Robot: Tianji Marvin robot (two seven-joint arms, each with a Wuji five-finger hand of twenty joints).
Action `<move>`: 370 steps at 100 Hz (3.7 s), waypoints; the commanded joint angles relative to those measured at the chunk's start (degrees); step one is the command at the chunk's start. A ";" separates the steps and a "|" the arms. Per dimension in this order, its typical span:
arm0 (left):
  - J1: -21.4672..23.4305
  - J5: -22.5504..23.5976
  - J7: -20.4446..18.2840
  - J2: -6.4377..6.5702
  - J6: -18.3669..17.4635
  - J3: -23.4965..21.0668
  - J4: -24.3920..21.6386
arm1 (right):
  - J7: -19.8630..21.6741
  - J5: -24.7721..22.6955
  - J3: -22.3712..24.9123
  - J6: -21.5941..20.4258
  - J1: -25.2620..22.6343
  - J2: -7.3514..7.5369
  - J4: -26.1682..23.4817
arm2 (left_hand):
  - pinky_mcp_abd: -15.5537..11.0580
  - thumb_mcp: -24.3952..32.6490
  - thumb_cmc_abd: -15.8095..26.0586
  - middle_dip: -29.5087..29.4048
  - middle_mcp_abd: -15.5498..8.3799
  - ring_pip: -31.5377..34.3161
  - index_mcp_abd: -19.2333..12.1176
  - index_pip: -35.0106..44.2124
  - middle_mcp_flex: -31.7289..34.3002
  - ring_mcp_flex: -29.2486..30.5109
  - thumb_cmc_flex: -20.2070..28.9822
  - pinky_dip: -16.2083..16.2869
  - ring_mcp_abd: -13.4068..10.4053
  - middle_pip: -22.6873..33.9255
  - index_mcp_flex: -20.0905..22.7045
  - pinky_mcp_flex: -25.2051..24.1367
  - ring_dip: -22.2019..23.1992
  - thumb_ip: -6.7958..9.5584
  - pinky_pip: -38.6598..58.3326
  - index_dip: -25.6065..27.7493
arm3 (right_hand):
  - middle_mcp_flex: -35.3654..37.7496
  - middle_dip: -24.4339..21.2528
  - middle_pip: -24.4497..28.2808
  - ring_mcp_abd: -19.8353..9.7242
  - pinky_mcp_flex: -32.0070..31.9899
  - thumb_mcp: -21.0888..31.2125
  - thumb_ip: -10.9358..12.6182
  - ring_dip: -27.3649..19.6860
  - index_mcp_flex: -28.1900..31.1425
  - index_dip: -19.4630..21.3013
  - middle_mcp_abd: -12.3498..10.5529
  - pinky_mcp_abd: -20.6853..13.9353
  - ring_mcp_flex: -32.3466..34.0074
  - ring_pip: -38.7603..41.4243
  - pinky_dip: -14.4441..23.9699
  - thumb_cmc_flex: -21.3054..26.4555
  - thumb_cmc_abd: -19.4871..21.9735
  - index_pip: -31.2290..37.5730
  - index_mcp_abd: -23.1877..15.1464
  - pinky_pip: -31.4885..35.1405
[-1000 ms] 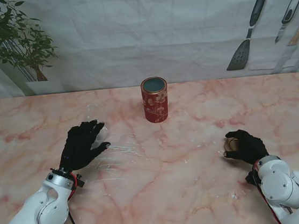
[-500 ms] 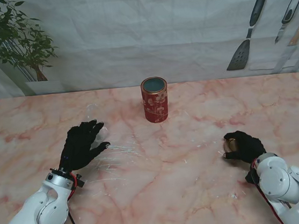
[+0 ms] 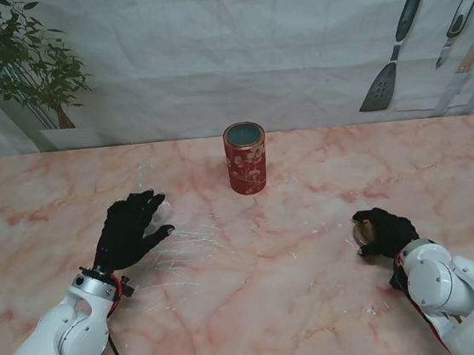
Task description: Insert tea bags into the tea bag box
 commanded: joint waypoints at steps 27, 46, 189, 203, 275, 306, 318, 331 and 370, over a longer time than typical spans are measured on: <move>-0.08 -0.58 -1.00 -0.21 -0.38 -0.05 -0.25 | 4.74 -3.82 -3.38 1.21 0.14 0.49 1.58 | -0.47 -0.38 0.54 -0.67 -1.50 -0.37 -0.85 0.48 -0.10 0.40 1.94 1.11 -1.20 0.38 -1.59 0.26 0.64 -1.85 1.98 0.30 | -0.90 0.16 -1.10 4.15 16.77 3.98 0.05 1.09 -4.99 -6.81 -0.49 6.45 9.10 11.27 -6.38 12.30 -2.82 3.59 -5.46 27.29; -0.09 -0.94 -1.17 -0.27 -0.67 -0.07 -0.21 | 4.45 -5.32 -4.76 2.26 0.76 0.56 1.95 | -0.22 -0.38 0.52 -0.68 -1.65 -0.30 -1.15 0.56 -0.08 0.52 1.89 1.19 -1.25 0.40 -1.55 0.41 0.66 -1.87 2.19 0.38 | 0.23 -3.75 3.97 3.79 24.26 10.95 0.38 2.94 -4.86 -10.51 -1.12 4.99 16.21 18.62 -9.38 18.42 -2.14 8.00 -8.16 36.57; -0.03 -2.19 -1.90 -0.41 -2.74 -0.79 0.31 | -5.59 -8.20 -5.42 2.67 5.50 -0.99 4.12 | -0.27 -0.43 0.45 -0.66 -1.84 -0.03 -1.65 0.98 0.43 0.91 1.40 1.32 -0.75 0.51 -0.83 0.87 0.72 -1.91 2.56 0.76 | 18.38 -10.15 32.79 3.11 43.49 26.48 -16.93 6.87 5.11 -9.98 -2.51 11.51 43.11 53.23 -25.92 33.36 -17.16 20.57 -8.62 70.61; -0.09 -2.22 -1.82 -0.42 -2.93 -0.77 0.41 | -5.45 -9.08 -5.24 2.89 5.61 -0.92 3.81 | -0.17 -0.45 0.43 -0.66 -1.76 0.02 -1.64 1.01 0.50 1.04 1.28 1.32 -0.76 0.50 -0.75 0.88 0.74 -1.91 2.54 0.77 | 18.92 -10.04 32.86 3.27 43.82 26.86 -16.93 7.15 5.82 -9.89 -2.52 11.55 43.32 53.60 -25.62 33.29 -17.43 20.46 -8.34 70.90; -0.01 -2.41 -1.70 -0.47 -3.35 -0.83 0.59 | 2.58 -12.13 -5.83 4.12 5.77 0.55 2.13 | -0.33 -0.38 0.36 -0.62 -1.63 0.17 -1.65 1.02 0.58 1.41 1.24 1.33 -0.42 0.47 -0.68 1.08 0.85 -1.88 2.60 0.81 | 13.99 -9.47 31.12 3.52 38.14 20.23 -14.02 9.28 6.41 -10.70 -0.96 9.54 35.62 55.03 -24.86 29.32 -13.18 16.66 -5.08 69.77; -0.04 -2.54 -1.41 -0.53 -3.45 -0.82 0.75 | 8.08 -14.10 -6.48 3.90 5.53 1.53 1.32 | -0.29 -0.39 0.30 -0.58 -1.62 0.30 -1.76 1.01 0.55 1.52 1.46 1.42 -0.42 0.56 -0.76 1.15 0.91 -1.89 2.76 0.85 | 8.68 -8.76 29.27 6.70 34.05 8.59 -8.41 11.06 2.61 -13.01 -0.83 2.56 27.79 51.51 -12.82 21.36 -7.24 14.00 -3.09 61.16; -0.09 -2.54 -1.22 -0.55 -3.45 -0.73 0.87 | 9.13 -14.28 -6.79 4.28 5.26 1.71 1.25 | -0.40 -0.37 0.28 -0.57 -1.56 0.33 -1.84 1.03 0.52 1.58 1.56 1.45 -0.32 0.58 -0.77 1.20 0.93 -1.88 2.83 0.87 | 6.81 -8.48 29.50 5.24 34.46 6.48 -7.53 12.28 0.79 -13.66 -1.17 1.52 26.90 50.62 -5.26 18.60 -6.58 13.54 -2.43 57.70; -0.05 -2.48 -1.06 -0.56 -3.42 -0.71 0.92 | 10.04 -13.89 -7.54 5.18 5.36 1.86 1.76 | -0.29 -0.40 0.27 -0.57 -1.63 0.39 -1.73 1.04 0.47 1.69 1.57 1.48 -0.33 0.59 -0.75 1.25 0.96 -1.88 2.89 0.88 | 3.78 -8.28 29.83 3.35 34.85 5.07 -6.38 12.84 -2.41 -14.14 -1.36 0.31 26.54 51.07 -4.94 16.23 -6.78 12.84 -2.06 57.32; -0.47 -2.99 -0.50 -0.72 -3.80 -0.18 1.59 | 4.42 -13.23 -9.44 6.64 5.70 1.13 4.66 | -0.20 -0.39 0.19 -0.52 -1.41 0.43 -1.55 1.06 0.52 1.66 1.64 1.54 -0.28 0.68 -0.71 1.29 1.00 -1.87 3.02 0.94 | 25.01 -2.78 41.61 2.23 42.93 15.14 -11.33 8.69 13.21 -11.33 -1.99 3.32 38.12 56.86 -22.39 25.63 -12.60 19.24 -1.15 69.21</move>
